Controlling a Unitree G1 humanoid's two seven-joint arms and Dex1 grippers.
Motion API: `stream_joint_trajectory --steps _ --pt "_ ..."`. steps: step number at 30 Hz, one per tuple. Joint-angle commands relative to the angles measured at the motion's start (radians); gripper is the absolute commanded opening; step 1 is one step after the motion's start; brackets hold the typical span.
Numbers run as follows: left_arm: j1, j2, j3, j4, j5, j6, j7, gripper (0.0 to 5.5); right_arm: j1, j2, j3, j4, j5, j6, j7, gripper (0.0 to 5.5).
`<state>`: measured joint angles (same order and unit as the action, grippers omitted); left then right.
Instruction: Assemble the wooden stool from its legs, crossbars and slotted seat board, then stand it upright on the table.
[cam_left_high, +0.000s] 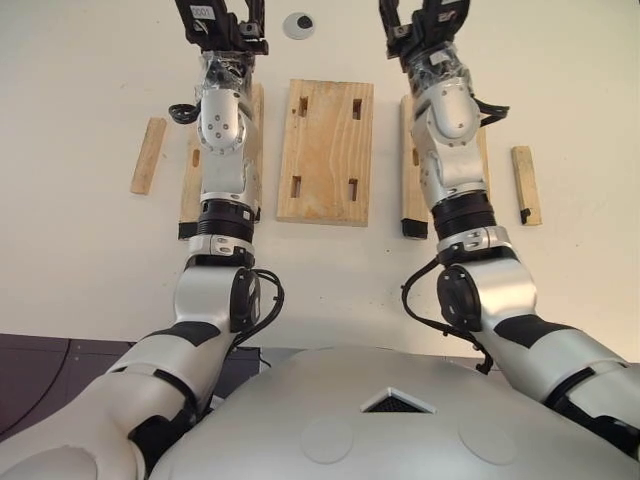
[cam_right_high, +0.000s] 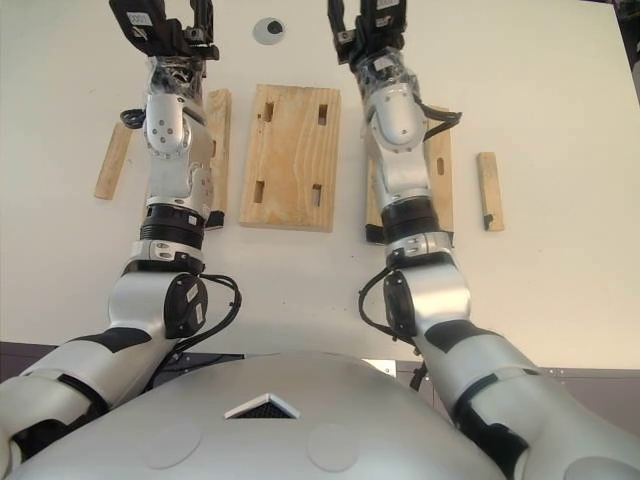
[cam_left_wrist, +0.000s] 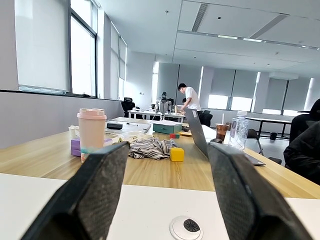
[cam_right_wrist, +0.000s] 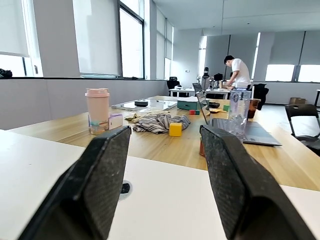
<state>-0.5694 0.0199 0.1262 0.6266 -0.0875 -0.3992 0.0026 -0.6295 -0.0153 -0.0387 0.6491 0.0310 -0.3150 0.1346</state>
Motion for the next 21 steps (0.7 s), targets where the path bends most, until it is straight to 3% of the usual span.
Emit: stream_joint_trajectory --steps 1,9,15,21 --pt "0.051 -0.013 0.001 -0.016 0.017 -0.016 0.033 2.84 0.085 -0.086 -0.018 -0.076 0.025 0.023 0.08 2.56" --pt "0.153 -0.019 -0.004 -0.121 0.031 0.008 0.062 2.84 0.502 -0.409 -0.225 -0.352 0.189 0.188 0.313 2.56" --pt "0.197 -0.016 0.001 -0.183 0.04 0.03 0.081 2.84 0.844 -0.459 -0.291 -0.579 0.305 0.414 0.412 2.56" --pt "0.227 -0.025 0.002 -0.21 0.041 0.034 0.105 2.84 0.917 -0.46 -0.277 -0.668 0.319 0.603 0.398 2.56"
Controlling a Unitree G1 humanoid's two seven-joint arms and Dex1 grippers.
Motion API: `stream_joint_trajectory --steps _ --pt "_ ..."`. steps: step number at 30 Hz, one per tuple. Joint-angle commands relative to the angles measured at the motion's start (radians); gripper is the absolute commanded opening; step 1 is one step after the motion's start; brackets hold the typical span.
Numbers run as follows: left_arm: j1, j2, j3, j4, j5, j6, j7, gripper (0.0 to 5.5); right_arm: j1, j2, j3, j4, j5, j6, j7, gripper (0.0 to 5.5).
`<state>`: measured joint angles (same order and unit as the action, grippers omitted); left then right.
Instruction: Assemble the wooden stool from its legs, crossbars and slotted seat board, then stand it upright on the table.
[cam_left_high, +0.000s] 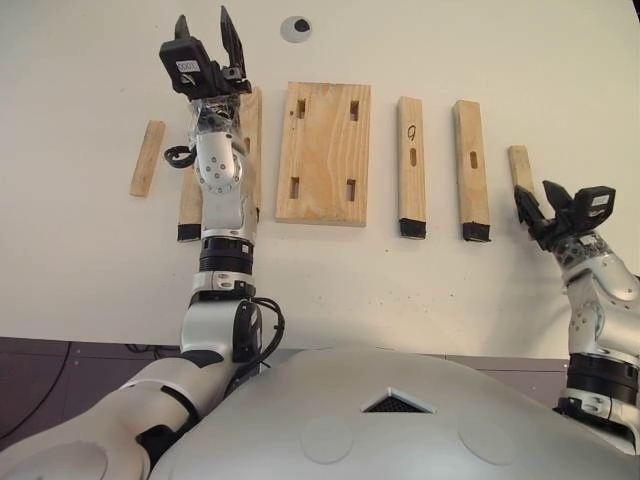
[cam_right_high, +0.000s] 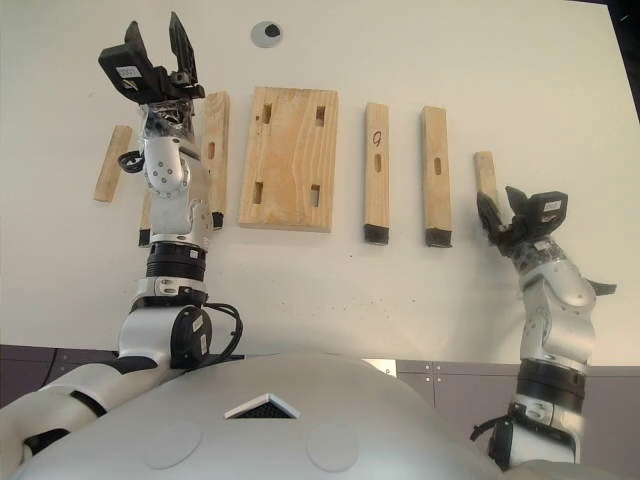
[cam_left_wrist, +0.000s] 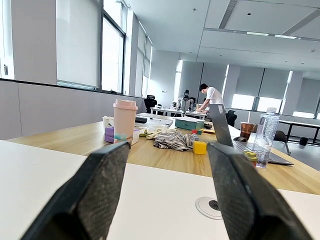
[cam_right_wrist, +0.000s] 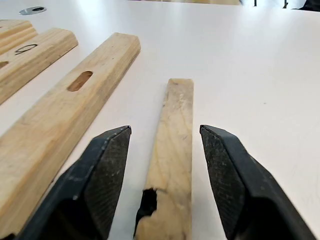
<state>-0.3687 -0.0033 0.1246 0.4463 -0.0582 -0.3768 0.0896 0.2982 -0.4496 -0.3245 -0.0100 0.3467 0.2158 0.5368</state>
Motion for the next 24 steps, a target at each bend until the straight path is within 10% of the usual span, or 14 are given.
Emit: stream_joint_trajectory --steps 1,16,19,24 --pt "0.03 0.0 0.006 -0.032 0.011 0.012 0.02 2.84 -0.013 -0.024 0.012 0.002 -0.003 0.085 -0.008 2.56" --pt "0.062 -0.019 0.025 -0.099 -0.072 0.066 -0.004 2.84 -0.168 -0.05 0.001 0.585 -0.076 -0.197 0.09 1.33" --pt "0.037 -0.004 -0.025 -0.252 -0.207 0.248 -0.137 2.84 -0.477 -0.024 0.028 0.755 -0.07 -0.459 0.202 1.32" --pt "-0.017 0.009 0.0 -0.483 -0.681 0.734 -0.296 2.84 -0.723 0.127 0.253 0.363 -0.091 -0.501 0.26 1.32"
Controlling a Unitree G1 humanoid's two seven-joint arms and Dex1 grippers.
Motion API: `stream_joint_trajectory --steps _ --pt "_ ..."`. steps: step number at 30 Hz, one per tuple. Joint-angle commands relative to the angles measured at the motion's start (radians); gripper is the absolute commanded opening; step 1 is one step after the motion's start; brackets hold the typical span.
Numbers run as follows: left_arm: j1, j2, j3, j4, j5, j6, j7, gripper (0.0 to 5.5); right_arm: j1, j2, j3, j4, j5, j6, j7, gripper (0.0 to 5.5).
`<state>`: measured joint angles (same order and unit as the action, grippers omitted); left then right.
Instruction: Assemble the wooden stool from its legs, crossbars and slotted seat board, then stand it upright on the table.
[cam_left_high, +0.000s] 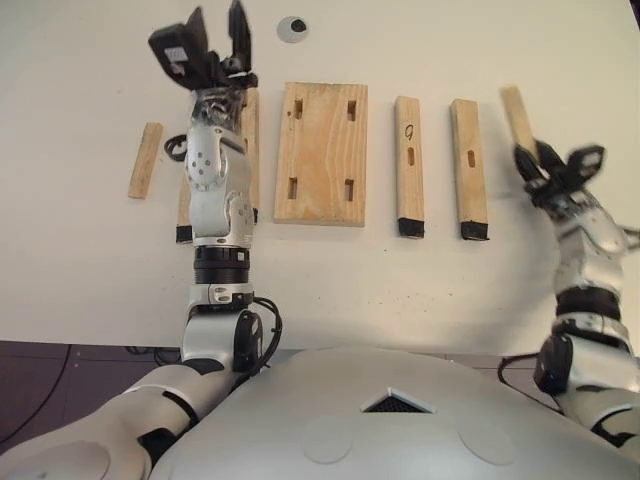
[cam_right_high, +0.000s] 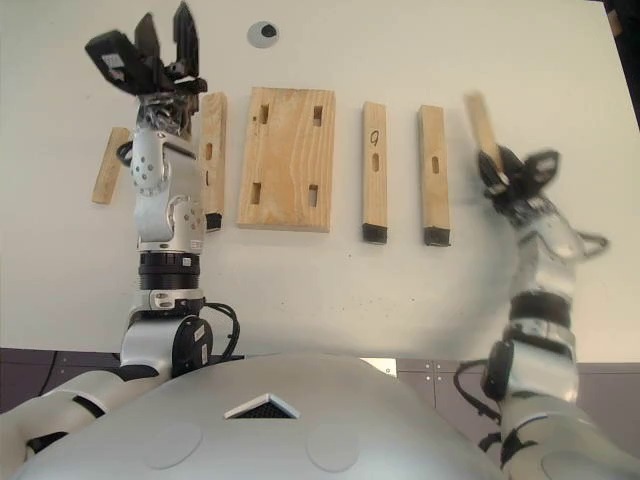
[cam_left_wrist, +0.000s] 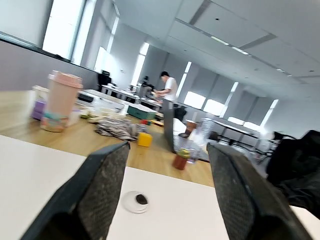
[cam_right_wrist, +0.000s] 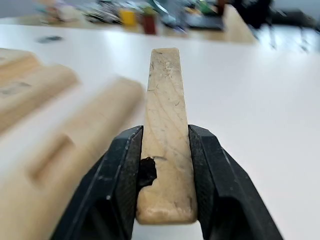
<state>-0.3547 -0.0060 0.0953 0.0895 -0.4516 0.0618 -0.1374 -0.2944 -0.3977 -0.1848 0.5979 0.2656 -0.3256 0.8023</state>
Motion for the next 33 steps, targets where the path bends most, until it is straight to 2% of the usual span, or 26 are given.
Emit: stream_joint_trajectory --steps 1,4,9,19,27,31,33 --pt "-0.03 0.017 0.037 -0.159 -0.4 0.408 -0.082 2.84 -0.146 0.099 0.141 -0.309 -0.002 0.069 -0.015 1.32" --pt "-0.035 0.035 0.025 -0.198 -0.551 0.615 -0.071 2.84 -0.135 0.147 0.189 -0.461 0.003 0.14 -0.075 1.32" --pt "-0.057 0.013 0.044 -0.232 -0.658 0.724 -0.024 2.84 -0.072 0.18 0.259 -0.586 0.008 0.21 -0.117 1.32" --pt "-0.068 0.016 0.083 -0.248 -0.719 0.743 -0.014 2.84 -0.099 0.17 0.239 -0.518 0.011 0.217 -0.175 1.32" --pt "-0.074 0.004 0.094 -0.213 -0.698 0.723 0.004 2.84 -0.048 0.153 0.306 -0.526 -0.031 0.146 -0.114 1.32" --pt "-0.093 -0.02 0.143 -0.202 -0.763 0.708 0.017 2.84 -0.032 0.142 0.325 -0.525 -0.047 0.127 -0.09 1.32" --pt "-0.097 -0.014 0.158 -0.195 -0.776 0.704 0.016 2.47 -0.031 0.143 0.329 -0.523 -0.052 0.118 -0.084 1.32"
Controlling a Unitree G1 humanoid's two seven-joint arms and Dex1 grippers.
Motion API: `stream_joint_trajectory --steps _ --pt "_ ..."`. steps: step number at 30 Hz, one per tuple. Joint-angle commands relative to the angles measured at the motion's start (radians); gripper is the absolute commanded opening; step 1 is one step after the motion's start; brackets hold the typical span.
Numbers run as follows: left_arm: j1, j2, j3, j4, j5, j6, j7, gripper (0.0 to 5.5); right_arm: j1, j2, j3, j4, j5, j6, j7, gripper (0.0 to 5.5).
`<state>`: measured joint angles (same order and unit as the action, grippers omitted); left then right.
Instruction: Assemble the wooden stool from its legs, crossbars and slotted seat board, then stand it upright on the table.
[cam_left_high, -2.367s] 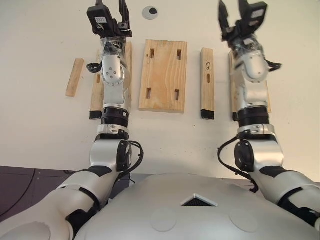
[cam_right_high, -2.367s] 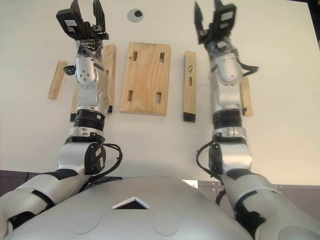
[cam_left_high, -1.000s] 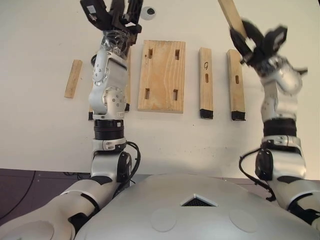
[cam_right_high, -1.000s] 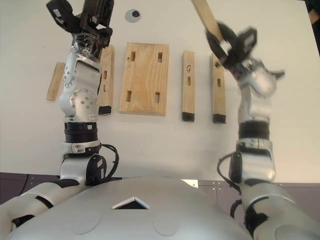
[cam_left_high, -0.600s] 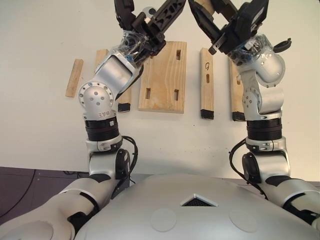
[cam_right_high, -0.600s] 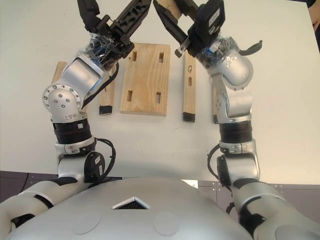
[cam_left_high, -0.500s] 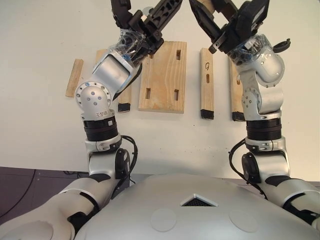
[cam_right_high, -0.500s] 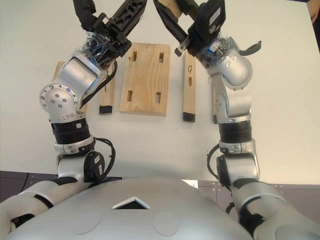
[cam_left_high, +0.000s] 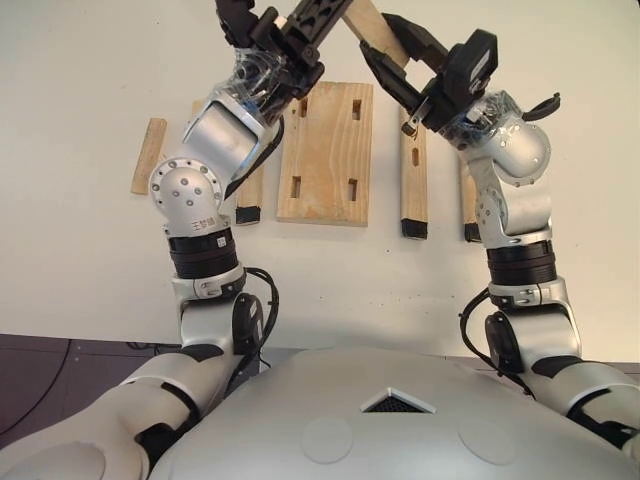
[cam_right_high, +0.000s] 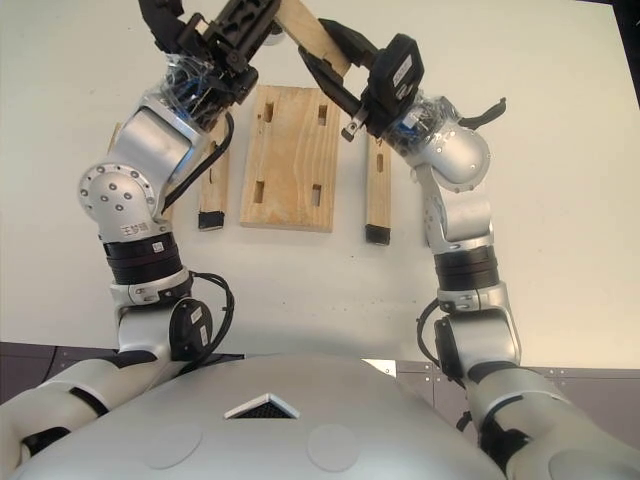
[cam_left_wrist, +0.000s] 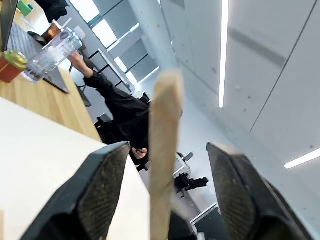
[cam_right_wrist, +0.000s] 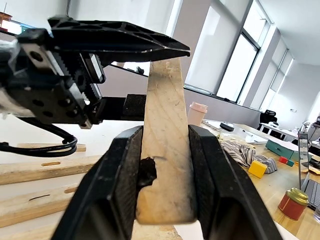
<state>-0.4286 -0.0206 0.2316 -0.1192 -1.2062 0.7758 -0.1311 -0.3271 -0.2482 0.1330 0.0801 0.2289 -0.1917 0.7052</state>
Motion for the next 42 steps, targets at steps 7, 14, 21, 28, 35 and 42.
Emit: stream_joint_trajectory --steps 7,14,21,28,35,42 --pt "-0.011 0.006 -0.009 0.023 -0.002 0.0 0.0 1.44 -0.006 -0.002 0.022 0.002 -0.023 -0.015 0.021 1.32" --pt "-0.013 0.012 -0.011 0.022 0.008 -0.006 0.002 0.46 -0.012 0.003 0.026 -0.003 -0.026 -0.014 0.019 1.32" --pt "0.026 0.013 -0.045 -0.018 0.084 -0.043 -0.008 0.4 -0.007 -0.008 0.036 0.019 -0.047 0.015 0.01 1.79" --pt "0.142 0.113 -0.081 -0.03 0.431 -0.28 -0.069 0.38 0.026 -0.037 -0.03 0.082 -0.13 0.06 -0.112 3.02" --pt "0.356 0.21 0.059 -0.016 0.633 -0.571 -0.138 0.38 0.045 -0.045 -0.103 0.127 -0.143 0.076 -0.22 3.08" --pt "0.397 0.228 0.129 0.039 0.659 -0.62 -0.136 0.38 0.06 -0.039 -0.101 0.119 -0.141 0.074 -0.229 3.08"
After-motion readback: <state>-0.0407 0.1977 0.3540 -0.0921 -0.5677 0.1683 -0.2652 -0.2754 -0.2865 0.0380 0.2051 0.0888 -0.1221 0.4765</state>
